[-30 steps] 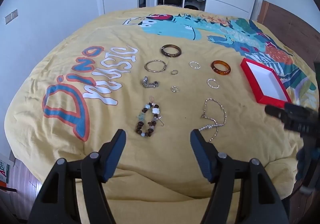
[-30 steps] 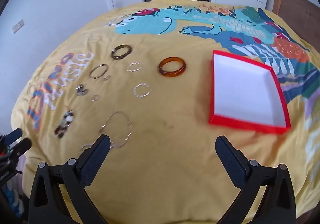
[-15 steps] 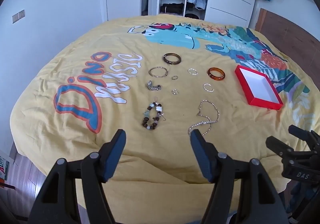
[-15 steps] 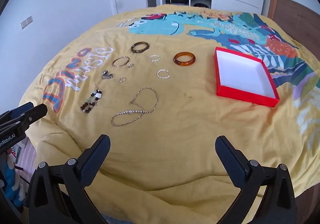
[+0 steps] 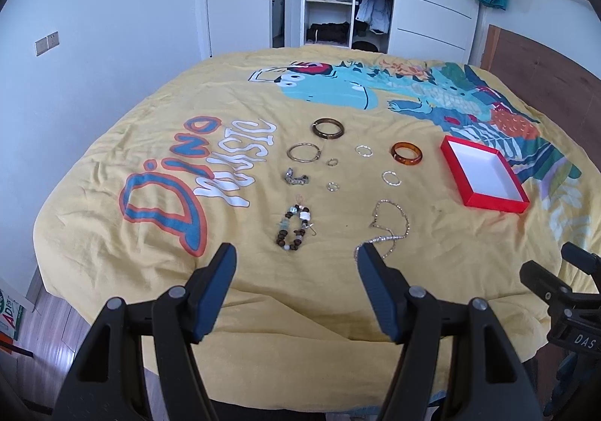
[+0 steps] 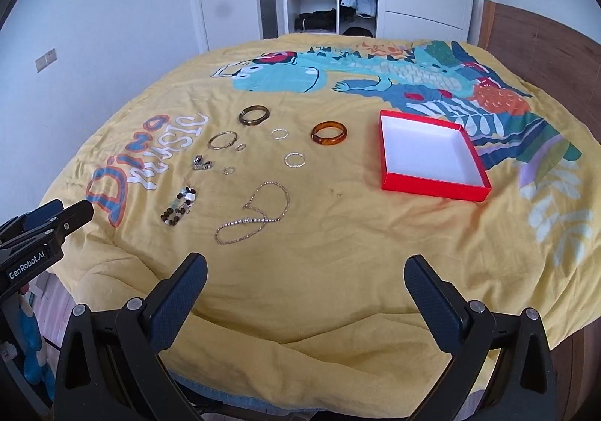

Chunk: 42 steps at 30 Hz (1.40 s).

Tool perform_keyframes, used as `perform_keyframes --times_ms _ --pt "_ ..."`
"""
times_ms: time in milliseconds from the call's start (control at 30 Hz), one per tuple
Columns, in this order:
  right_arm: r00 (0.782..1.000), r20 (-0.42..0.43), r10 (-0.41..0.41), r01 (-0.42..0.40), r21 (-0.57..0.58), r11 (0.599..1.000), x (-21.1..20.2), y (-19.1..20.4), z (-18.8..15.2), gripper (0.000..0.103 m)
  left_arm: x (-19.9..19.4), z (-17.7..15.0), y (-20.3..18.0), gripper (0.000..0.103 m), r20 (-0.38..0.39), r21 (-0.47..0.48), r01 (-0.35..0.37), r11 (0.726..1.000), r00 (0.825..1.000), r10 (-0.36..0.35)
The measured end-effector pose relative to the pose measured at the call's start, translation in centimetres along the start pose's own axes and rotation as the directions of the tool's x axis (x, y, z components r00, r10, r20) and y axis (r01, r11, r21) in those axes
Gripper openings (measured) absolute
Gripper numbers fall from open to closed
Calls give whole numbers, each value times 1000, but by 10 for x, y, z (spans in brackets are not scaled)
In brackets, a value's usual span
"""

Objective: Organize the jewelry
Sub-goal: 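Move both tools toward the beaded bracelet and silver necklace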

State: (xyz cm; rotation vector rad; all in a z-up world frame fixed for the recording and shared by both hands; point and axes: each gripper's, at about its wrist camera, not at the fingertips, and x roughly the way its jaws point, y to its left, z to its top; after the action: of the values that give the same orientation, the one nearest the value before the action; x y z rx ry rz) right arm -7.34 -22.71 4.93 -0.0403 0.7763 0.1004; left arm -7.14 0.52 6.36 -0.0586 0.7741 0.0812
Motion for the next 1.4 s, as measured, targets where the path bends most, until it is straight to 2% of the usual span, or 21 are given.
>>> perform_keyframes --times_ms 300,567,933,1200,1400 --pt "1000 20 10 -10 -2 1000 -4 3 3 103 -1 -1 -2 65 8 5 -5 1000 1000 5" --pt "1000 11 27 -26 -20 999 8 8 1 103 15 3 -3 65 -25 11 -25 1000 999 26" --pt "996 -39 77 -78 -9 997 45 10 -6 103 50 -14 -6 65 -92 35 -2 999 996 5" --pt "991 -79 109 -107 20 994 72 7 -11 102 67 -15 4 65 -92 34 -36 999 995 39" --pt "979 -127 162 -156 55 986 99 7 -8 94 85 -12 22 65 -124 10 -29 1000 992 30"
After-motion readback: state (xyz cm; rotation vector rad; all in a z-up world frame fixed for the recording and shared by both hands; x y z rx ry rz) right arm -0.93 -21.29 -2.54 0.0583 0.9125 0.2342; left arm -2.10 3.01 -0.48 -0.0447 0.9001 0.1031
